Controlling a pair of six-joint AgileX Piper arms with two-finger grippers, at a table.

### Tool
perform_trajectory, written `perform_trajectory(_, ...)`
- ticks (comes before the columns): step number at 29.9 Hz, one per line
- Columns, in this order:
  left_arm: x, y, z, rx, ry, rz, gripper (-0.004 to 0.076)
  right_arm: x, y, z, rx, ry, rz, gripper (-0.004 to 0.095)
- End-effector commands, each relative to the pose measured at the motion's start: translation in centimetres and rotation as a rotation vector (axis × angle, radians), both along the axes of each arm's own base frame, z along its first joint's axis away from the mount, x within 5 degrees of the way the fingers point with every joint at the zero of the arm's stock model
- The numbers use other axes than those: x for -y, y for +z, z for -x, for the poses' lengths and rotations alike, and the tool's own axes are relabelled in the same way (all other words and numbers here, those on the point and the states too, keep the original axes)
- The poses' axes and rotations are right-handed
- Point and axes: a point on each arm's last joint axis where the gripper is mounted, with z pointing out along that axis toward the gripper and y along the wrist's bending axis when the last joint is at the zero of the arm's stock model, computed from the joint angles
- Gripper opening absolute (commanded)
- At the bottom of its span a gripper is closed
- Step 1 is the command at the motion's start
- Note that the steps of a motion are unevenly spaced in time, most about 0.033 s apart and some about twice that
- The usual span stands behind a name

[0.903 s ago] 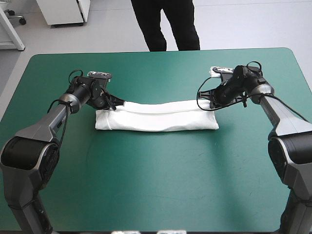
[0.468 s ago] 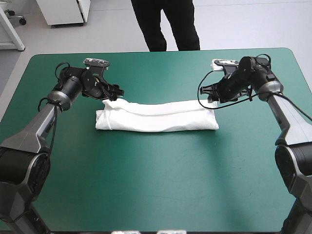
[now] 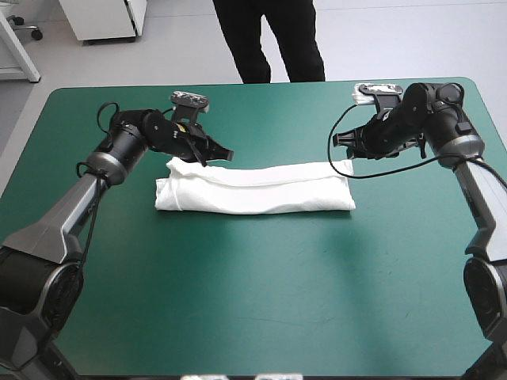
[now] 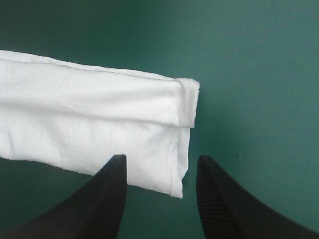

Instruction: Fold the cloth

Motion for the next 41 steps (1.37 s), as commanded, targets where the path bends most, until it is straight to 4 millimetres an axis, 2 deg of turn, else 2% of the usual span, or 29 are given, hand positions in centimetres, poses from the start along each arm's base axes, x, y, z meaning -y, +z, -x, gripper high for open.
perform_trajectory(1,2.3,2.5,1.0,0.098,-0.046,0.063,-0.0009,0.3,2.9,0.9,0.102,-0.013,-0.026,0.0418)
perform_trajectory(5,4.7,0.9,1.0,0.085,-0.092,0.058,-0.0009,0.3,2.9,0.9,0.102,-0.013,-0.026,0.0418)
perform_trajectory(12,7.1,-2.9,0.4,0.001,-0.134,0.025,-0.0009,0.3,3.0,0.9,0.098,-0.020,-0.040,0.0418)
perform_trajectory(19,7.8,-6.5,-0.5,-0.082,-0.140,-0.011,-0.0009,0.5,2.9,0.8,0.093,-0.030,-0.060,0.0418)
perform_trajectory(23,7.9,-7.1,-0.7,-0.097,-0.138,-0.012,-0.0009,1.5,2.4,0.2,0.066,-0.052,-0.124,0.0420)
perform_trajectory(26,7.9,-7.2,-0.7,-0.096,-0.137,-0.011,-0.0009,2.2,1.4,-0.5,0.019,-0.035,-0.160,0.0441)
perform_trajectory(30,7.9,-7.2,-0.7,-0.096,-0.137,-0.011,-0.0009,2.2,-0.6,-1.6,-0.031,0.004,-0.191,0.0614)
perform_trajectory(33,7.9,-7.2,-0.7,-0.097,-0.138,-0.012,-0.0009,2.2,-2.5,-2.4,-0.099,0.011,-0.185,0.0687)
perform_trajectory(41,7.9,-7.2,-0.7,-0.099,-0.138,-0.012,-0.0009,1.4,-7.1,-4.3,-0.216,0.020,-0.242,0.0675)
